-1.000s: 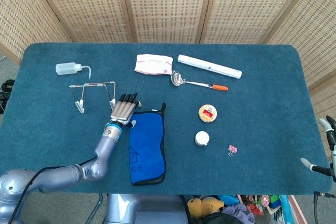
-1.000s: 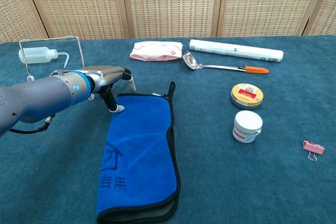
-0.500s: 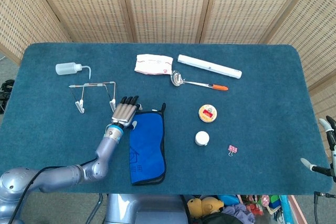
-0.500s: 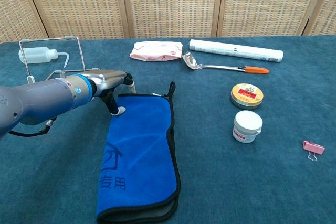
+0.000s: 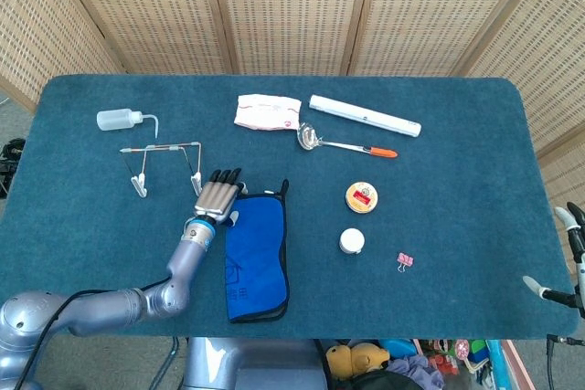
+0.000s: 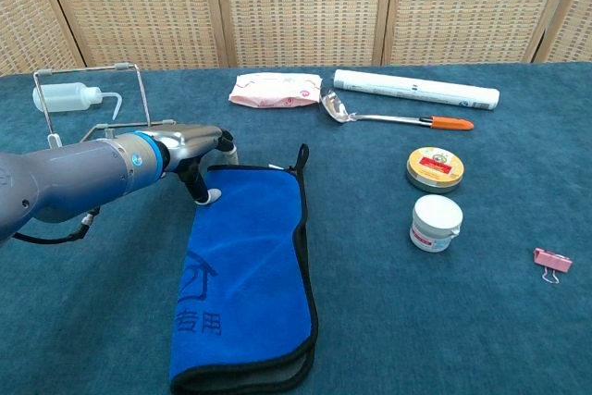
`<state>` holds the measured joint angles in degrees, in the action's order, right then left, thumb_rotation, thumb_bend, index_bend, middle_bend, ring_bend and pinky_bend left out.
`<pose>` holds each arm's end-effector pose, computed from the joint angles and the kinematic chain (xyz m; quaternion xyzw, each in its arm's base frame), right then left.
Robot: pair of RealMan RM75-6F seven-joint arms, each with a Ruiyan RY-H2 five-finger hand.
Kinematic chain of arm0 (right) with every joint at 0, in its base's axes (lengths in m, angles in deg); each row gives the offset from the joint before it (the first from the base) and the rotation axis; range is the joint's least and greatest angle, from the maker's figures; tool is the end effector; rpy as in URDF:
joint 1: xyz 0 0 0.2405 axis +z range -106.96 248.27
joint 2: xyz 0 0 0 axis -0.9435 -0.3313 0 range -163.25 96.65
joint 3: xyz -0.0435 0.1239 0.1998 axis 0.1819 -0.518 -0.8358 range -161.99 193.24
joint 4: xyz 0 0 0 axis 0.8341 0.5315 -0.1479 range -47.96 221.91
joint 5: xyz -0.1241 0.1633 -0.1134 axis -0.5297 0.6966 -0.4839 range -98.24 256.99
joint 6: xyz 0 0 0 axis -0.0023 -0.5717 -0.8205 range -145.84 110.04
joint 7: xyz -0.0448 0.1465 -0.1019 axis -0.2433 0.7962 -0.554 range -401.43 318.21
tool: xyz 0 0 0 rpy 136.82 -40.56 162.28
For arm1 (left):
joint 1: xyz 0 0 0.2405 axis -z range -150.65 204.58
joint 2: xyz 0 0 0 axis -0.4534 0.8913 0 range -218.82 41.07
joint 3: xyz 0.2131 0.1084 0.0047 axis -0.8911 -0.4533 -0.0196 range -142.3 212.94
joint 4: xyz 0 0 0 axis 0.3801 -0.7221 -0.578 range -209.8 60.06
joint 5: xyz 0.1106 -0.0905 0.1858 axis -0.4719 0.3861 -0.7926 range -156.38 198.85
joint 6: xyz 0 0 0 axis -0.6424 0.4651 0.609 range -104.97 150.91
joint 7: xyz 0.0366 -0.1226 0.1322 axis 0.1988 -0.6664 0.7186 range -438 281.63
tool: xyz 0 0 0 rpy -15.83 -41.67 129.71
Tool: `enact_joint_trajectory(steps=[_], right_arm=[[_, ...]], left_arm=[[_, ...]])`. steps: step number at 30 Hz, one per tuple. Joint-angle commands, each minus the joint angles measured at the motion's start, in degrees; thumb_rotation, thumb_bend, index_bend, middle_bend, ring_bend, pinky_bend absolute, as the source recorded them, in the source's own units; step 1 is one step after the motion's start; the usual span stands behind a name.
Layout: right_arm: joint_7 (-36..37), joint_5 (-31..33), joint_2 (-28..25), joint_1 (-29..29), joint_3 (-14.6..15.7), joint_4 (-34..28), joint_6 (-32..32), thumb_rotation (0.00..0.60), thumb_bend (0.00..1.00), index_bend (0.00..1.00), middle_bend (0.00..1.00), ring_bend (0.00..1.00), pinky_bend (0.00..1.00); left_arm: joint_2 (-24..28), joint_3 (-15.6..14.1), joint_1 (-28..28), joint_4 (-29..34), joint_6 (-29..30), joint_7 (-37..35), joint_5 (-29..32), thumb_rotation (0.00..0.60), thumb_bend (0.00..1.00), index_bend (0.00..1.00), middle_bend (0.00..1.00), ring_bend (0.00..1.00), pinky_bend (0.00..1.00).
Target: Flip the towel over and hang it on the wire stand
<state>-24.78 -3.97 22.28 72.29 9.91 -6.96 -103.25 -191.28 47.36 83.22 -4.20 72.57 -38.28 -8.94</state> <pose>-0.3251 -0.2155 0.1876 0.5210 -0.4397 0.4396 0.5848 -0.1145 0.4057 -0.1267 -0.7431 -0.4319 -0.2378 0.4524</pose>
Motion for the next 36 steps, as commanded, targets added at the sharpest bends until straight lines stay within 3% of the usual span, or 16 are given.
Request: enact_joint_trajectory(steps=[1,20,31,36], right_arm=[[0.0,0.0,0.0,0.0,0.0,0.0,0.0,0.6,0.0,0.0,0.0,0.0,0.0],[-0.2,-0.4,0.0,-0.1,0.2,-0.2,-0.3,0.6,0.0,0.0,0.0,0.0,0.0],[-0.1,-0.5,-0.1,-0.2,0.2,-0.3,-0.4,0.6,0.0,0.0,0.0,0.0,0.0],[0.1,-0.6,-0.2,-0.2,0.3,-0.2,-0.6,0.6,0.0,0.0,0.0,0.0,0.0]], left_arm=[[0.2,-0.1,-0.1,0.2,0.3,-0.1,-0.2,0.6,0.36,0.73,0.0,0.0,0.0],[0.5,-0.5,-0.3,1.8,1.7,-1.2,-1.6,0.6,0.36,0.84,0.0,0.0,0.0],[0.7,-0.7,-0.6,2.3,1.8,-2.1,-2.9,0.6,0.68,0.83,0.0,0.0,0.0],[2.0,-0.7,-0.6,4.2,2.7,-2.3,-4.9,0.6,0.75,0.83,0.0,0.0,0.0]])
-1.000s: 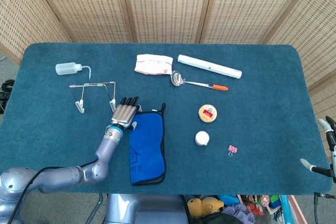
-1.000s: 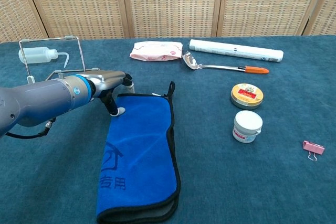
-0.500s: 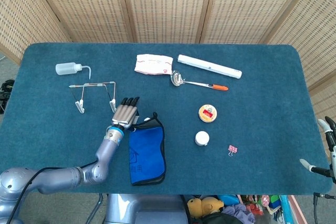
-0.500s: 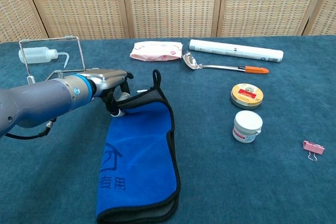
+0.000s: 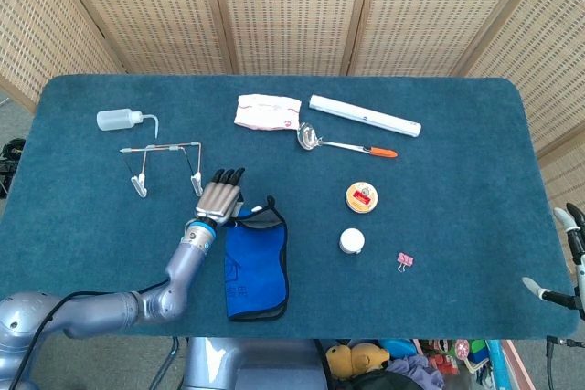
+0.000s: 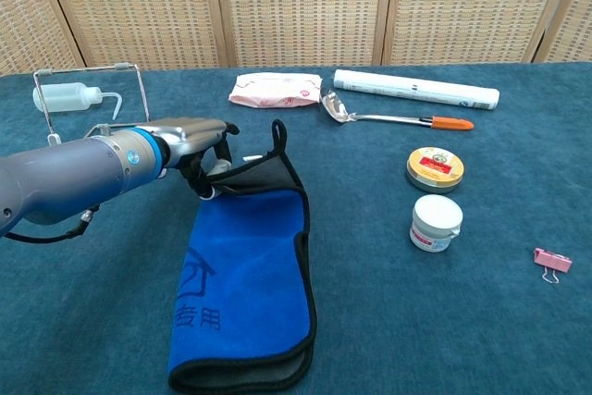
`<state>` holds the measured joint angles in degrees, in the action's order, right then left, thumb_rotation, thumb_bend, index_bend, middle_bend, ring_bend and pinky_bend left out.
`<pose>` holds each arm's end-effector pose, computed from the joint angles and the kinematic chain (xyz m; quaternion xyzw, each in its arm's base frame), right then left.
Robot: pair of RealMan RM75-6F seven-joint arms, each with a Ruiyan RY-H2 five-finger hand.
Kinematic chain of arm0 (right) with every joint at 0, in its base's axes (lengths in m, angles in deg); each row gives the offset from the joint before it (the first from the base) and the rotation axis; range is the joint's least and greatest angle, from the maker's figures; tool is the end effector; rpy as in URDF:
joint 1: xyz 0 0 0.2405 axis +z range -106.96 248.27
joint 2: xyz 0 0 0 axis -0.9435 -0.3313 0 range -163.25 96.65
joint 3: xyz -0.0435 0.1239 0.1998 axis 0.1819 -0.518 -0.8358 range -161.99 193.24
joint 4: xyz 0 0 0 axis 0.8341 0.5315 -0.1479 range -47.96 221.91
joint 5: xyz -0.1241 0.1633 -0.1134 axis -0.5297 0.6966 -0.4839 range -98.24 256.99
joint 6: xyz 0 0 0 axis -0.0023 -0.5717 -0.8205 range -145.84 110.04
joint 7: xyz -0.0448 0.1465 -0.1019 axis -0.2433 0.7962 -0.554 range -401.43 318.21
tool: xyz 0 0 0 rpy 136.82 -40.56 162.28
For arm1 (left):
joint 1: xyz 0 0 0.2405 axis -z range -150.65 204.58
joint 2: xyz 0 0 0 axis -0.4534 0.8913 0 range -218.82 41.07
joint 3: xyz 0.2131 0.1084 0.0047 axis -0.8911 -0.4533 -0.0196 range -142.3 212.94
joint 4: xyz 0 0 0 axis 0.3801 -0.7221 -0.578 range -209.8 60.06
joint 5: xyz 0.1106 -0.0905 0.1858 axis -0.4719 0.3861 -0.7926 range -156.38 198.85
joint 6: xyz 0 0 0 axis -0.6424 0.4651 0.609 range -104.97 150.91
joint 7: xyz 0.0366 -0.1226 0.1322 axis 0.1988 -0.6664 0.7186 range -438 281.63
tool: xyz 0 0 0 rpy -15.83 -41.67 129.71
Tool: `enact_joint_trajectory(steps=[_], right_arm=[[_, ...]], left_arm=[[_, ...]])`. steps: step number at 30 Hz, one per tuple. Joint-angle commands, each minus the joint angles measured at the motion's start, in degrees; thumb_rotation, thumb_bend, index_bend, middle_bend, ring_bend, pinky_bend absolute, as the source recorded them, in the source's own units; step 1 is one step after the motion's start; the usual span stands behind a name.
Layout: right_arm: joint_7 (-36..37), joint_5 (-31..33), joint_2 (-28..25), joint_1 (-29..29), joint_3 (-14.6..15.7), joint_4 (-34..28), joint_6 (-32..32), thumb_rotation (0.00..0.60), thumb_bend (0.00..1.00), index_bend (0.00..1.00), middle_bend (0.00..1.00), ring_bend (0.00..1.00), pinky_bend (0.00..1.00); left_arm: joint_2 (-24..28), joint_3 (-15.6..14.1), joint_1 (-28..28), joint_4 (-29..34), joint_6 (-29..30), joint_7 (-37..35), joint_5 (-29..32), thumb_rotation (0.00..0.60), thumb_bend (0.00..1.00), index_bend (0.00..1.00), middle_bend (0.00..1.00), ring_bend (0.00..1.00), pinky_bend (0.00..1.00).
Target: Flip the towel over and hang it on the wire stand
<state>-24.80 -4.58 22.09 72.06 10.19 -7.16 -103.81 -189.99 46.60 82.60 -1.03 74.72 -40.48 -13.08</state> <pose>-0.3234 -0.2131 0.1880 0.5234 -0.4374 0.4409 0.5834 -0.1046 0.3989 -0.1207 -0.7479 -0.4171 -0.2614 0.4453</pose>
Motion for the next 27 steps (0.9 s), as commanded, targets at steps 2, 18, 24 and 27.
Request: enact_joint_trajectory(steps=[2,18,24,27], right_arm=[[0.3,-0.1,-0.1,0.0,0.0,0.0,-0.1,0.6,0.0,0.0,0.0,0.0,0.0],[1.1,-0.4,-0.4,-0.2,0.1,0.0,-0.4,0.6,0.0,0.0,0.0,0.0,0.0],[1.5,-0.5,-0.5,-0.3,0.1,0.1,-0.6,0.6,0.0,0.0,0.0,0.0,0.0],[1.6,-0.6,-0.6,-0.3,0.1,0.1,-0.7,0.6,0.0,0.0,0.0,0.0,0.0]], left_arm=[[1.8,0.4,0.0,2.6,1.3,-0.1,-1.6,0.6,0.76,0.83,0.0,0.0,0.0],[14.2,6.5,1.2,18.7,8.1,2.5,0.0,0.6,0.83,0.84,0.0,0.0,0.0],[20.1,9.5,1.7,24.4,10.5,3.2,2.3,0.6,0.83,0.84,0.0,0.0,0.0],[22.3,10.5,1.9,26.0,11.3,3.2,3.6,0.6,0.83,0.84,0.0,0.0,0.0]])
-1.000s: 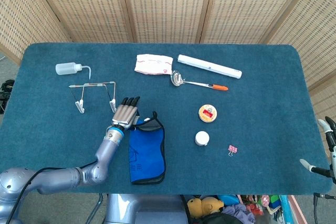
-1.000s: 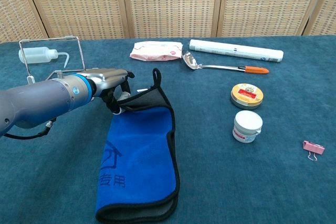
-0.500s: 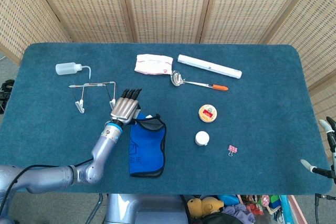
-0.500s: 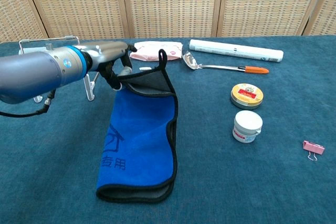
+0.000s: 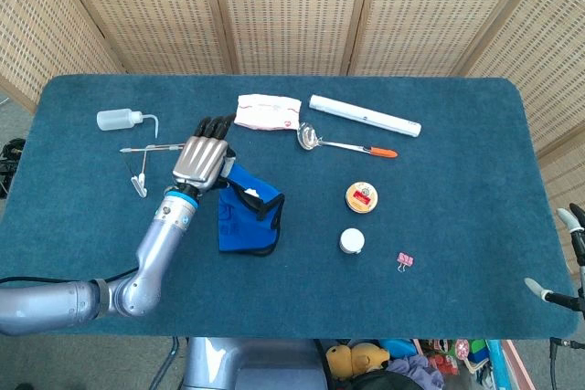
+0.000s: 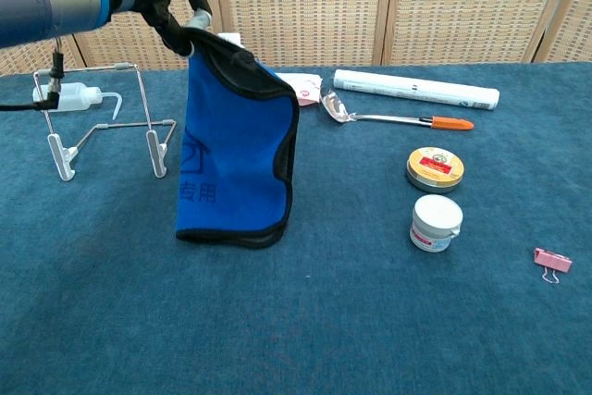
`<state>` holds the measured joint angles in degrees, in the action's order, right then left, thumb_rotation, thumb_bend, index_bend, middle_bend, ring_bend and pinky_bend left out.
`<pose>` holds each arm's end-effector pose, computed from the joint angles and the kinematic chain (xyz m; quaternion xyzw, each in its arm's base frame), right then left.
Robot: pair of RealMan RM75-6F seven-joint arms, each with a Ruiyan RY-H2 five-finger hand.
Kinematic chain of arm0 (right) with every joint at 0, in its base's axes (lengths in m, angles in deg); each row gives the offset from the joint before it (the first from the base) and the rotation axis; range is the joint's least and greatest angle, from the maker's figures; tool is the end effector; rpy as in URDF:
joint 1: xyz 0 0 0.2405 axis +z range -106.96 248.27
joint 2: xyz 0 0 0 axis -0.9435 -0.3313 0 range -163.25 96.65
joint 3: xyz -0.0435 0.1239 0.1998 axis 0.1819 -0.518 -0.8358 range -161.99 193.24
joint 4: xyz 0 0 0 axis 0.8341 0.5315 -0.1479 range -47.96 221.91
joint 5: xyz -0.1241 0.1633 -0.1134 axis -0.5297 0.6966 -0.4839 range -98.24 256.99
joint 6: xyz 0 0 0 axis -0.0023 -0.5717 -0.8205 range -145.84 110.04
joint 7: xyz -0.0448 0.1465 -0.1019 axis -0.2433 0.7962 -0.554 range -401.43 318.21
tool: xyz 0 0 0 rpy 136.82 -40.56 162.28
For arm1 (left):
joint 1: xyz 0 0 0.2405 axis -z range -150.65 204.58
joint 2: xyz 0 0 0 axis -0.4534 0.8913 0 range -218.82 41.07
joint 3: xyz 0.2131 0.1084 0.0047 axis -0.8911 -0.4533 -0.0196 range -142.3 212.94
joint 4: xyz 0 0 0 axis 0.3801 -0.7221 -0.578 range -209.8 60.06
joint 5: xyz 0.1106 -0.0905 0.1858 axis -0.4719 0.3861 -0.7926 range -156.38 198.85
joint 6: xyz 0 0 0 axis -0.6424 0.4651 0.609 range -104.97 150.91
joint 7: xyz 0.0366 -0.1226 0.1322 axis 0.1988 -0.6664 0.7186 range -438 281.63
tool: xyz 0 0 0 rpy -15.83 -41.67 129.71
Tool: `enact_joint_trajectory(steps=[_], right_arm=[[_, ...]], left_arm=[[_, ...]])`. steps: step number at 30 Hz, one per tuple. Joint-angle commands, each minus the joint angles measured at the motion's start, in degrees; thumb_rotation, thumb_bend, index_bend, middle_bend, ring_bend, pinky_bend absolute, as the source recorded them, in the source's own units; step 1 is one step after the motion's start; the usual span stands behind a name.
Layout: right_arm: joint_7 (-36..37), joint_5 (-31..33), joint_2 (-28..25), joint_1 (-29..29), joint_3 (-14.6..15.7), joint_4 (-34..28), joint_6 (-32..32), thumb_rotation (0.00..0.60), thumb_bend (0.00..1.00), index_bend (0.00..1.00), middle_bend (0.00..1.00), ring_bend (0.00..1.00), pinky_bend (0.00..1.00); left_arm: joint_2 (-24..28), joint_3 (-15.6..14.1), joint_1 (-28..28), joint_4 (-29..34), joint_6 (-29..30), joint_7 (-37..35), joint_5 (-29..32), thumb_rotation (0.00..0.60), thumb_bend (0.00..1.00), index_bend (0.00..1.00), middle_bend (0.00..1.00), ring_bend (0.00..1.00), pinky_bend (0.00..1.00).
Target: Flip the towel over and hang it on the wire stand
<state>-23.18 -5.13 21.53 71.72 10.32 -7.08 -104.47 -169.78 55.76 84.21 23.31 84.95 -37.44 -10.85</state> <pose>-0.3232 -0.2108 0.1919 0.5206 -0.4384 0.4485 0.5794 -0.0336 0.4192 0.0104 -0.6965 -0.3810 -0.3691 0.4833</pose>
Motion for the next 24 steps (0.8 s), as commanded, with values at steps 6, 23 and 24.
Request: enact_joint_trajectory(steps=[6,23,24], right_arm=[[0.0,-0.1,0.0,0.0,0.0,0.0,-0.1,0.6,0.0,0.0,0.0,0.0,0.0],[-0.2,-0.6,0.0,0.1,0.3,-0.2,0.1,0.6,0.0,0.0,0.0,0.0,0.0],[-0.2,-0.6,0.0,0.1,0.3,-0.2,0.1,0.6,0.0,0.0,0.0,0.0,0.0]], left_arm=[[7.2,3.0,0.5,4.6,2.2,0.1,3.2,0.6,0.83,0.84,0.0,0.0,0.0],[16.7,4.2,-2.0,2.5,-0.9,-6.8,6.7,0.6,0.83,0.84,0.0,0.0,0.0],[17.0,4.2,-2.2,2.3,-1.1,-7.3,6.8,0.6,0.83,0.84,0.0,0.0,0.0]])
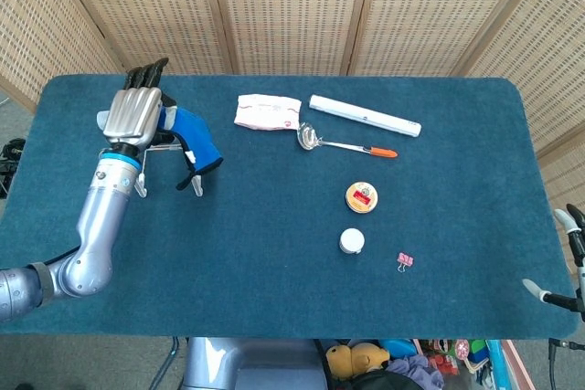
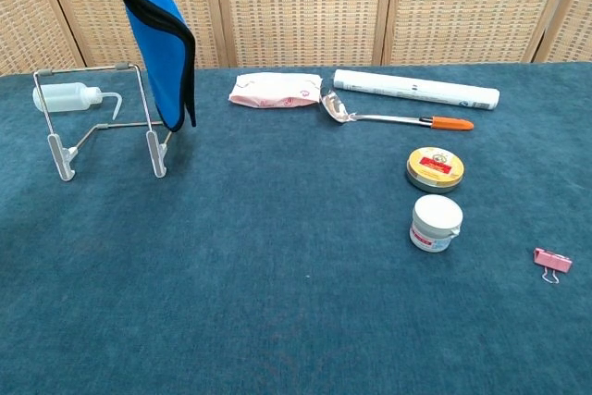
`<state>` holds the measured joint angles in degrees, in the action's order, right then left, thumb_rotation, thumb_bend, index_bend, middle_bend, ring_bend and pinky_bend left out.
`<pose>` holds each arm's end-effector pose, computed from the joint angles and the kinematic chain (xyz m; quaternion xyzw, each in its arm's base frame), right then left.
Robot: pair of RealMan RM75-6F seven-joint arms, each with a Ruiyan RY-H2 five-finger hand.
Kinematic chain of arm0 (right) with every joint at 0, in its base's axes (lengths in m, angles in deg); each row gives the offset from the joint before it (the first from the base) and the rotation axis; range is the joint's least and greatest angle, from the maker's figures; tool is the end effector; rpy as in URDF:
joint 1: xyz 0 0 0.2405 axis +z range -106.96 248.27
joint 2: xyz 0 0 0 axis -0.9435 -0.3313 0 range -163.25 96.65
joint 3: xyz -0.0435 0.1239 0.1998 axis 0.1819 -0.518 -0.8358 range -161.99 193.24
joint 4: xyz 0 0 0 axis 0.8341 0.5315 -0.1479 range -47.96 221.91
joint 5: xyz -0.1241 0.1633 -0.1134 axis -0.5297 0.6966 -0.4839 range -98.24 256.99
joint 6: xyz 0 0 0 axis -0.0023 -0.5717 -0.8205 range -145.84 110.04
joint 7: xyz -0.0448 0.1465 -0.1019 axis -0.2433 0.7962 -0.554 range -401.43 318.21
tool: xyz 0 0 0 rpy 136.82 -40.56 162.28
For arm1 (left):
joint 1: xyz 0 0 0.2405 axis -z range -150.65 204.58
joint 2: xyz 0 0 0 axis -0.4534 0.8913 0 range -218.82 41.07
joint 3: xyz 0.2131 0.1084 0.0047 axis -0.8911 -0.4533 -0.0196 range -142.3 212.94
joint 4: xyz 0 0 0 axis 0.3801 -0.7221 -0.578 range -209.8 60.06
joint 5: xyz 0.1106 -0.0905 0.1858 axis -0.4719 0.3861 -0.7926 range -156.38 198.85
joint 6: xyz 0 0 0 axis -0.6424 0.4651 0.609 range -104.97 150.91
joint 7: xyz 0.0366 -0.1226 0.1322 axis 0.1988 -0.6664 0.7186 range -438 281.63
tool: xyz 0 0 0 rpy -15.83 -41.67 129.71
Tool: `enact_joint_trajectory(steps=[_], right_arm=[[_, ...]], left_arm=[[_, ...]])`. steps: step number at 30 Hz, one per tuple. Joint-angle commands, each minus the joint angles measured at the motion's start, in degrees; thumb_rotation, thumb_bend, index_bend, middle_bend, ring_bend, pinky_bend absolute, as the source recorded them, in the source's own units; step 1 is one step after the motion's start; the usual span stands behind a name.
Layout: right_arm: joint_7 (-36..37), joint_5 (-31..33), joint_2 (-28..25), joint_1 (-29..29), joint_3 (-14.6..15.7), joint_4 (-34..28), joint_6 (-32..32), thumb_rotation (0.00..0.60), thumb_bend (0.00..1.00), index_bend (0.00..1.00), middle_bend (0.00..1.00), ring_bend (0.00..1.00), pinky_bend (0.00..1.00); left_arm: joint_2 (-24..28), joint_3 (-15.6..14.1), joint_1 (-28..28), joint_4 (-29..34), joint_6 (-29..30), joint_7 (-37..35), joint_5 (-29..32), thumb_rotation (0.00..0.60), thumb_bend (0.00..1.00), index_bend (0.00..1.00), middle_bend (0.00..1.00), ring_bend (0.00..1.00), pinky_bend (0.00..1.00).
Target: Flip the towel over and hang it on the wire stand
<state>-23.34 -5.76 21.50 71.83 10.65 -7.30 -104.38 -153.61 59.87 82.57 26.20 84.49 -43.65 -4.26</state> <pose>-0.3211 -0.2102 0.1893 0.5258 -0.4391 0.4478 0.5747 -0.0620 0.4558 0.1204 -0.6152 -0.3986 -0.3967 0.5525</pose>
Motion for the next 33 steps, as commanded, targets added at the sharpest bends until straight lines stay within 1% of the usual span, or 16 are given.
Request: enact_joint_trajectory(steps=[1,6,11,17,22,27,33], right_arm=[[-0.1,0.0,0.0,0.1,0.0,-0.1,0.1,0.6,0.0,0.0,0.0,0.0,0.0],[-0.5,-0.3,0.1,0.2,0.2,-0.3,0.2,0.6,0.0,0.0,0.0,0.0,0.0],[-0.6,-0.9,0.0,0.1,0.4,-0.5,-0.1,0.6,0.0,0.0,0.0,0.0,0.0],[-0.8,-1.4,0.0,0.0,0.6,-0.7,-0.5,0.6,0.0,0.0,0.0,0.0,0.0],[-0.9,-1.9,0.0,-0.1,0.8,-0.8,-0.8,0.6,0.0,0.0,0.0,0.0,0.0],[-1.1,-2.4,0.0,-0.2,1.0,-1.0,-1.2,0.6,0.0,0.0,0.0,0.0,0.0],[-0.9,-2.5,-0.1,-0.2,1.0,-1.0,-1.4,0.6,0.0,0.0,0.0,0.0,0.0]], left_arm=[[1.4,0.1,-0.9,-0.8,-1.0,-1.8,0.2,0.6,0.83,0.84,0.0,0.0,0.0],[5.1,0.2,-3.5,-2.4,-3.0,-6.3,0.8,0.6,0.83,0.84,0.0,0.0,0.0],[8.9,0.1,-6.8,-3.4,-6.6,-12.0,0.3,0.6,0.83,0.84,0.0,0.0,0.0],[11.9,-0.7,-10.9,-3.3,-10.0,-19.0,-2.6,0.6,0.83,0.84,0.0,0.0,0.0],[13.1,-1.6,-14.2,-3.5,-12.1,-25.1,-7.5,0.6,0.83,0.84,0.0,0.0,0.0],[13.3,-1.6,-16.5,-4.0,-13.4,-31.0,-12.2,0.6,0.83,0.84,0.0,0.0,0.0],[12.9,-2.7,-18.6,-4.4,-14.2,-35.8,-18.2,0.6,0.83,0.84,0.0,0.0,0.0]])
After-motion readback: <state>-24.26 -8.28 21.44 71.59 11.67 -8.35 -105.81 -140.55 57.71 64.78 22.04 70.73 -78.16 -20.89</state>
